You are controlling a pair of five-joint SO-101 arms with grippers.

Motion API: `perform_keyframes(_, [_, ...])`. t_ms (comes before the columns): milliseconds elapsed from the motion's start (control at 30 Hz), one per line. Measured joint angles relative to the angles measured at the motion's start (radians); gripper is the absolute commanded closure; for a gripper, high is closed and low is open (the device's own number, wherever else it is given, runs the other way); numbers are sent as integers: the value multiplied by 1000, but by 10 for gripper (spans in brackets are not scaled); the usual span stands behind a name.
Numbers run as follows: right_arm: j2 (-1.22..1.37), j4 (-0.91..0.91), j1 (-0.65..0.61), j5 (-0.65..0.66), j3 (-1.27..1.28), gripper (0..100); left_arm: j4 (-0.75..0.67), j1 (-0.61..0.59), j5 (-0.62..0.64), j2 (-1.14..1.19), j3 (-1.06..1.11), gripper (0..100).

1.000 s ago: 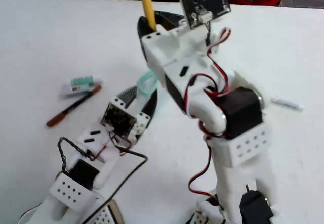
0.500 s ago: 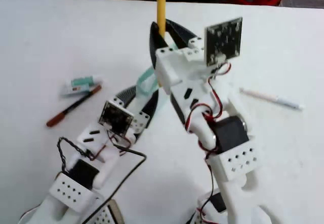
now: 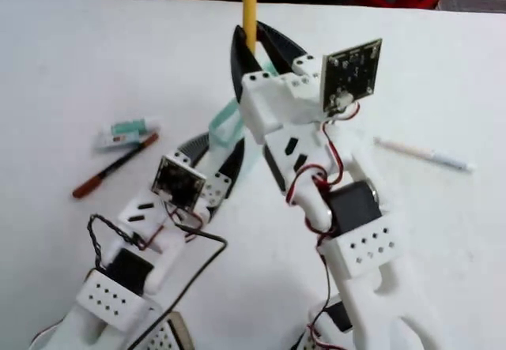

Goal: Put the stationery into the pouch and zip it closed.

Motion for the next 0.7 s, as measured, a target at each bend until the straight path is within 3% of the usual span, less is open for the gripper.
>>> perform_keyframes(267, [149,-60,-28,0,-87,981,0,-3,2,0,0,876])
perform_keyframes(700, [126,-43,-31,0,-37,981,0,-3,2,0,0,876])
